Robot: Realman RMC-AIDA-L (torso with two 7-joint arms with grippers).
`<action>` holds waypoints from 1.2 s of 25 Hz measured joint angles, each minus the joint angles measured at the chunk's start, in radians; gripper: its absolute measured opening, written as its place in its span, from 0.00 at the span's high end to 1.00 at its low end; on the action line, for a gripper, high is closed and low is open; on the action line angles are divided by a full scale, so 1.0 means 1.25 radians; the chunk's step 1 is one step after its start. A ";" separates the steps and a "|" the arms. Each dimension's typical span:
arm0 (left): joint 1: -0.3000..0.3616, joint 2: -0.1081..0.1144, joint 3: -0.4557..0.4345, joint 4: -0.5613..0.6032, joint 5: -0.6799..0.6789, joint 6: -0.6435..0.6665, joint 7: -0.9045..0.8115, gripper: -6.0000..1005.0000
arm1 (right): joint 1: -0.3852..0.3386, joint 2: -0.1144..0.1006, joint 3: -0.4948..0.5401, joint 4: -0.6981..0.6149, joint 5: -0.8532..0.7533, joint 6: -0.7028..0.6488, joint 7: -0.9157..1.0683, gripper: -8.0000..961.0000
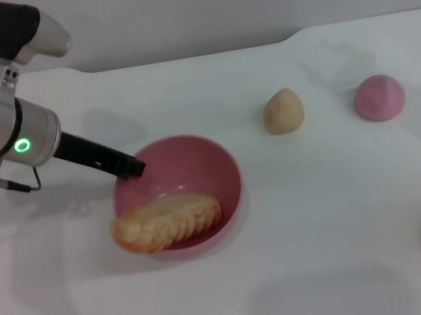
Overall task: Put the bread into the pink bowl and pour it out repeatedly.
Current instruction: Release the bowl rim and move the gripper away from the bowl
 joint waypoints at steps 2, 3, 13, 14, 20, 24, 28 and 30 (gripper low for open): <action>0.004 0.000 0.000 -0.022 0.000 -0.007 0.000 0.92 | 0.002 0.000 0.001 0.006 0.001 0.000 -0.001 0.36; 0.005 0.000 0.000 -0.027 0.000 -0.011 0.000 0.92 | 0.002 0.000 0.001 0.008 0.001 0.000 -0.001 0.36; 0.015 -0.001 0.021 -0.029 0.003 -0.018 -0.011 0.92 | 0.011 -0.001 0.003 0.017 0.002 -0.001 -0.002 0.36; 0.014 -0.001 0.023 -0.029 0.004 -0.018 -0.013 0.92 | 0.011 -0.001 0.003 0.018 0.002 -0.002 -0.002 0.36; 0.013 0.000 0.028 -0.029 0.005 -0.017 -0.026 0.92 | 0.012 -0.003 0.003 0.026 0.003 -0.005 -0.002 0.36; 0.011 0.000 0.033 -0.030 0.005 -0.015 -0.030 0.92 | 0.012 -0.003 0.003 0.027 0.003 -0.005 -0.002 0.35; 0.007 0.000 0.036 -0.024 0.005 -0.013 -0.046 0.91 | 0.012 -0.002 0.003 0.034 0.003 -0.006 -0.003 0.35; 0.004 0.001 0.035 -0.019 0.004 -0.009 -0.051 0.85 | 0.013 -0.003 0.003 0.040 0.003 -0.003 -0.003 0.35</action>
